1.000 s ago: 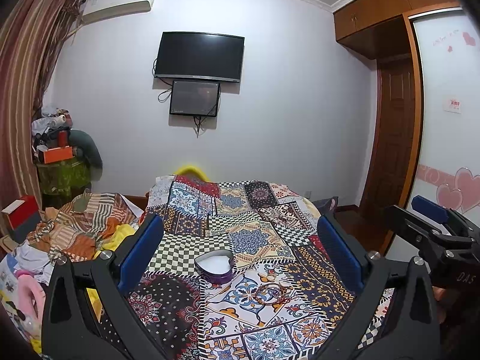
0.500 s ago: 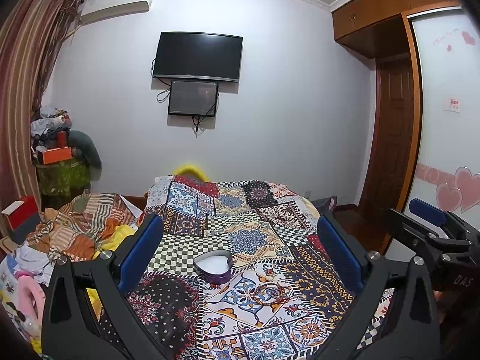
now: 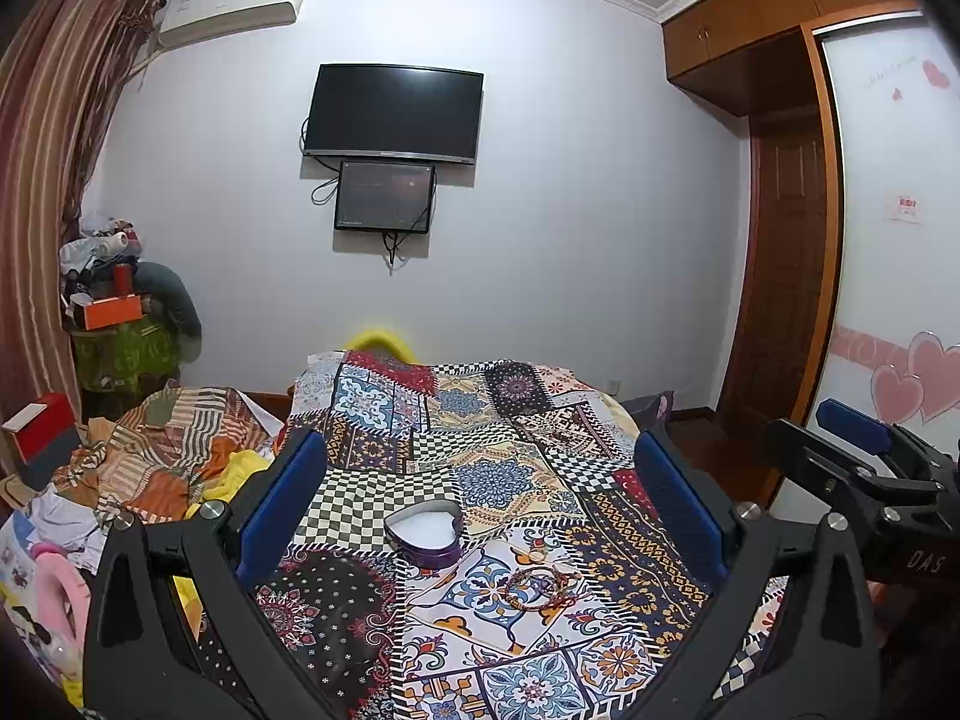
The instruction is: Organize jewelry
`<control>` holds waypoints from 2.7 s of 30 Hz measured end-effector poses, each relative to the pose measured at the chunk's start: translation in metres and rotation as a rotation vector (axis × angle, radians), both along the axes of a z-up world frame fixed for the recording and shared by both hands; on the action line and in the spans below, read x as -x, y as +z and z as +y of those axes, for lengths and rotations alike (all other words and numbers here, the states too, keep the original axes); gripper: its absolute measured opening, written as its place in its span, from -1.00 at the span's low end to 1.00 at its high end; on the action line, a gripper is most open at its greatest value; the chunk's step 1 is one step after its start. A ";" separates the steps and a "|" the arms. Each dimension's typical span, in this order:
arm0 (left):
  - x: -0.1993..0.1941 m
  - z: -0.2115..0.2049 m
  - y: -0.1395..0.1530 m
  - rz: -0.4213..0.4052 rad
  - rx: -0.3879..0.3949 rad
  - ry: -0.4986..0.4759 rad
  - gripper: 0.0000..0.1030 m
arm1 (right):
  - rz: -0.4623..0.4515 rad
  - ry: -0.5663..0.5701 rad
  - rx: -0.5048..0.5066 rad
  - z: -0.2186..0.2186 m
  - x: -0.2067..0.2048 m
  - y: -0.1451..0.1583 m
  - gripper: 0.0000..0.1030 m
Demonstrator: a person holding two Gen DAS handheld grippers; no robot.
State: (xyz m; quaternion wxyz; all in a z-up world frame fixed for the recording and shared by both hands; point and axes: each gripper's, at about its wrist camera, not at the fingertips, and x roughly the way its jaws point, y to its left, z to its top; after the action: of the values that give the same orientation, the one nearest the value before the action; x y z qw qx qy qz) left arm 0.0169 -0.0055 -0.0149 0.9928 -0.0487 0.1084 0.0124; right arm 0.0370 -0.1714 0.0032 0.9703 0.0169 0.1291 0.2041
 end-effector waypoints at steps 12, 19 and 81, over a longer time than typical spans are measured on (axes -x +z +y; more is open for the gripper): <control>-0.002 0.001 0.000 0.010 0.000 -0.001 0.99 | 0.012 -0.005 0.003 -0.001 -0.002 -0.002 1.00; -0.011 0.001 -0.004 0.024 0.002 -0.004 1.00 | 0.034 -0.007 0.008 0.000 -0.009 -0.007 1.00; -0.186 -0.003 -0.173 0.663 0.091 -0.254 -0.97 | 0.586 0.230 0.233 0.021 -0.138 -0.147 -0.38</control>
State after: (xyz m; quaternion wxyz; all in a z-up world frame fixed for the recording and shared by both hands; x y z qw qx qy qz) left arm 0.2032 -0.0086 -0.1877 0.8942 -0.0724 0.4301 -0.1011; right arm 0.1752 -0.1507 -0.1438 0.8578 -0.0510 0.4263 0.2825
